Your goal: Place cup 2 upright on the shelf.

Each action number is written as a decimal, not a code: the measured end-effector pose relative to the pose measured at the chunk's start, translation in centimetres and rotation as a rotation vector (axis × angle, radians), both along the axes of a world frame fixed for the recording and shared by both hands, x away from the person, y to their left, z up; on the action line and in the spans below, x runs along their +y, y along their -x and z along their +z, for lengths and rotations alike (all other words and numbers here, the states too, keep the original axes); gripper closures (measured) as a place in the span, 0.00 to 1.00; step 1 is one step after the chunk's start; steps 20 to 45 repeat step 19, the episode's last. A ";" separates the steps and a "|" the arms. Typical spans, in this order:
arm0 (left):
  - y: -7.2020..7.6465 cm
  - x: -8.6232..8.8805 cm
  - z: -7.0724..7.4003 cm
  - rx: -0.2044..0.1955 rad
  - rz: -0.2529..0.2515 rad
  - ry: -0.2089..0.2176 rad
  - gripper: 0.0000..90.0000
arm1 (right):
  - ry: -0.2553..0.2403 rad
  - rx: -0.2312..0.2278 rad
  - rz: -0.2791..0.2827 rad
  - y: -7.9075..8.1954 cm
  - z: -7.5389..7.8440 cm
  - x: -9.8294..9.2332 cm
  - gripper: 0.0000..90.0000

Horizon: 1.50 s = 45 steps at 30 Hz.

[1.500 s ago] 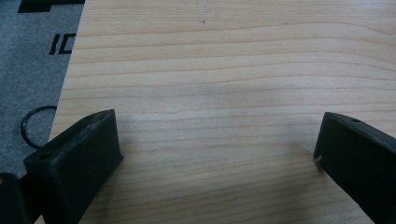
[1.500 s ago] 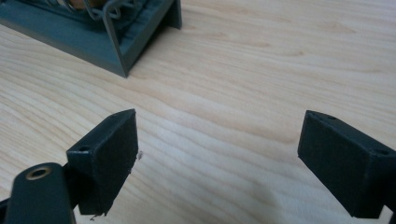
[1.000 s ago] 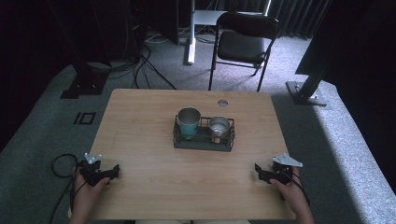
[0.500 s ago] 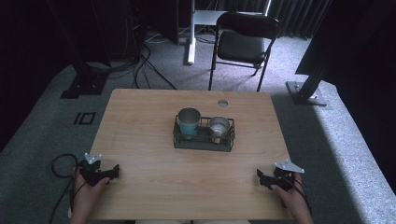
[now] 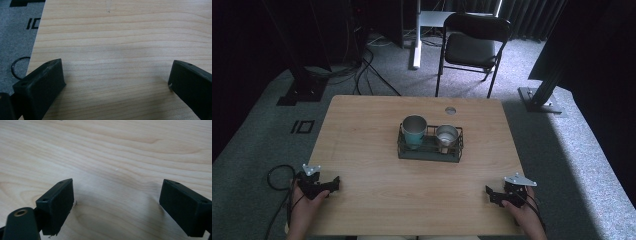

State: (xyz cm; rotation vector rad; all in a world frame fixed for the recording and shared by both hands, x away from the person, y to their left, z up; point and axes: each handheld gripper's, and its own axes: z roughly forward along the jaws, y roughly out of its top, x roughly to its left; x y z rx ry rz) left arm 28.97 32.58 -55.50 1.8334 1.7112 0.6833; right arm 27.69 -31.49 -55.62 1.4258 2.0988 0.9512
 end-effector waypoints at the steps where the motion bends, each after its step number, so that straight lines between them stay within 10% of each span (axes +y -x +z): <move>1: 0.0 0.0 0.0 0.000 0.000 0.000 0.01 | 0.003 0.013 0.021 0.0 -0.1 0.1 0.13; 45: 0.0 0.0 0.0 0.000 0.000 0.000 0.01 | 0.029 0.011 0.065 0.0 -0.1 0.4 0.13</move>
